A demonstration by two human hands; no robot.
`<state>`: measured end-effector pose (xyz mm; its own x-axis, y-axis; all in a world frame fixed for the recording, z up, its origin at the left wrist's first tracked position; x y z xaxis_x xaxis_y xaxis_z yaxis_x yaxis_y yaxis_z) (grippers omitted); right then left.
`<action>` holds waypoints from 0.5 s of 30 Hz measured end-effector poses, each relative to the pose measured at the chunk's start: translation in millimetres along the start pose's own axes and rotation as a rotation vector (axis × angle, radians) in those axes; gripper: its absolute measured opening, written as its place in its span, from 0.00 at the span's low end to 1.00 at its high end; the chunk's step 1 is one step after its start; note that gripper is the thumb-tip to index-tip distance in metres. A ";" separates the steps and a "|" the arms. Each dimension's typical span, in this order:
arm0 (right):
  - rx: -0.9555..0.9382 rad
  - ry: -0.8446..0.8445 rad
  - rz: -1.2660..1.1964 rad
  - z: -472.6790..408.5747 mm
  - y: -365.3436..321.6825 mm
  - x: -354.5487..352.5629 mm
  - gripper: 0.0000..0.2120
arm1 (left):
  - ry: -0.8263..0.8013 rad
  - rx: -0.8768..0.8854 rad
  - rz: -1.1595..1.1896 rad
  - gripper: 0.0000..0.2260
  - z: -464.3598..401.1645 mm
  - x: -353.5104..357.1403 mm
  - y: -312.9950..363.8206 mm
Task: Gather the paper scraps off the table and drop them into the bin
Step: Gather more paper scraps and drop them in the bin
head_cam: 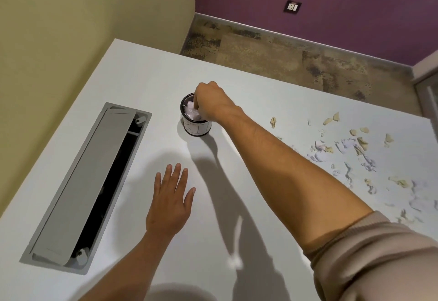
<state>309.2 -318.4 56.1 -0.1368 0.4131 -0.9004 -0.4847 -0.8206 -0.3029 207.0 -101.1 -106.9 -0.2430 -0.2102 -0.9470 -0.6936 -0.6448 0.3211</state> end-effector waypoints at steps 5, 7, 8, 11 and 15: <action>0.053 0.111 -0.156 49.2 13.0 -16.9 0.19 | -0.027 0.007 -0.040 0.26 -0.9 -8.5 5.5; 0.062 0.143 -0.196 75.0 20.5 -16.9 0.23 | -0.044 0.004 -0.078 0.26 -2.1 -9.8 6.7; 0.072 0.154 -0.228 88.6 25.7 -14.9 0.24 | -0.058 -0.006 -0.098 0.26 -2.2 -10.1 7.5; 0.102 0.189 -0.288 130.5 45.0 -5.4 0.24 | -0.075 0.032 -0.148 0.18 -1.0 -12.1 15.0; 0.155 0.248 -0.342 181.9 71.1 12.4 0.21 | -0.067 0.180 -0.105 0.18 6.4 -23.2 50.1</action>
<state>115.9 -299.8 80.2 0.2561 0.5274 -0.8101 -0.5920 -0.5770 -0.5627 173.6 -123.8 -68.7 -0.2032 -0.0960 -0.9744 -0.8259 -0.5177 0.2232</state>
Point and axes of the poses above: each hand's wrist, its own z-axis away from the middle knuckle, its own x-axis out of the palm, y = z × x, the point moved 3 cm from there along -z, towards the middle knuckle, and after that the axes turned 3 degrees about x, right-handed, at the moved point
